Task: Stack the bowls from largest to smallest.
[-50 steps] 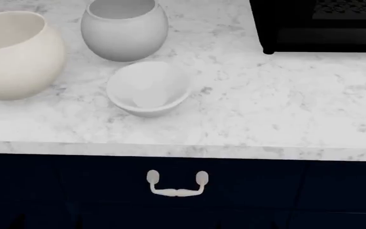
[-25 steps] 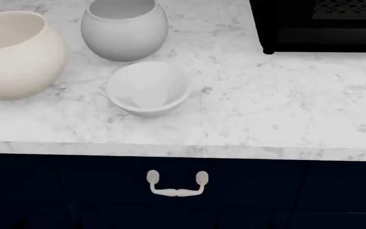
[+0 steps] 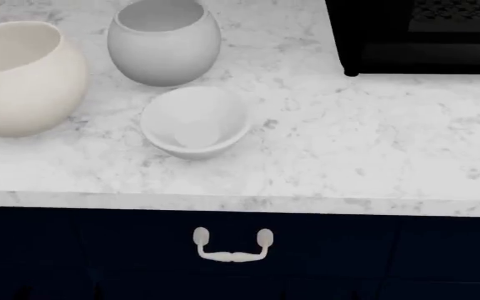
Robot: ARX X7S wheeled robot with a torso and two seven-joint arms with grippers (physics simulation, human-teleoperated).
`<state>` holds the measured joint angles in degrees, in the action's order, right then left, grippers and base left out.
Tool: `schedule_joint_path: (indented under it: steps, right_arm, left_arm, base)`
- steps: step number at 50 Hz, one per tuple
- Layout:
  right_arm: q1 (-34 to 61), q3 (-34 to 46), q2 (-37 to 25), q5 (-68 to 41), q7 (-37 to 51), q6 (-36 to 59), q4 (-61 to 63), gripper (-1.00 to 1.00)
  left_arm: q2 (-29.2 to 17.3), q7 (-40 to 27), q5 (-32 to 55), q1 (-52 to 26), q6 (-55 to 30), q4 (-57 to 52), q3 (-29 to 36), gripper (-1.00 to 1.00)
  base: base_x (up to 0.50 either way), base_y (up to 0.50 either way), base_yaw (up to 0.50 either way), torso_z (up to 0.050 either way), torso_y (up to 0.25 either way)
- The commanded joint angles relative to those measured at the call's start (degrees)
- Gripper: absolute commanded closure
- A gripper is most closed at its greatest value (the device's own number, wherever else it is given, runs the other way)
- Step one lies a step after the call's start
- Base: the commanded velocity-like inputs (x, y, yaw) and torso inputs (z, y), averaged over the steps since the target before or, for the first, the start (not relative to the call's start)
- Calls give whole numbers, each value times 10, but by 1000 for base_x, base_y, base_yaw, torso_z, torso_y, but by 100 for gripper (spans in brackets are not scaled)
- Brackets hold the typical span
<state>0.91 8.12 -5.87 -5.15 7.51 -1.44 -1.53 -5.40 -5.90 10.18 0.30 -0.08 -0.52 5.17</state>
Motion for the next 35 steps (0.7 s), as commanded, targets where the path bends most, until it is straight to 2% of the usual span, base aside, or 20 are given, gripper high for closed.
schedule_joint_path:
  steps: [1,11,20,28,35]
  right_arm:
    - [-1,-3,-2,-2,-3,0,4,-100]
    - [2,6,-9,-4,4,9,19,-100]
    - [27,6,-32,0,8,69,82,-100]
    - [63,1,-60,-1,5,147,153,-100]
    - [131,-6,-82,-13,-7,228,202,-100]
  left_arm:
    - [-7,-6,-13,-1,-12,-20,-1,-100]
    - [-16,-14,-17,-2,-5,-32,6,-100]
    - [-38,-31,-18,-32,-35,-102,-6,-100]
    - [-64,-35,-26,-89,-74,-165,-12,-100]
    - [-82,-37,4,-170,-142,-228,-34,-100]
  base:
    - [0,0,0,50,0]
    - [0,0,0,50,0]
    - [0,0,0,50,0]
    - [0,0,0,50,0]
    - [0,0,0,50,0]
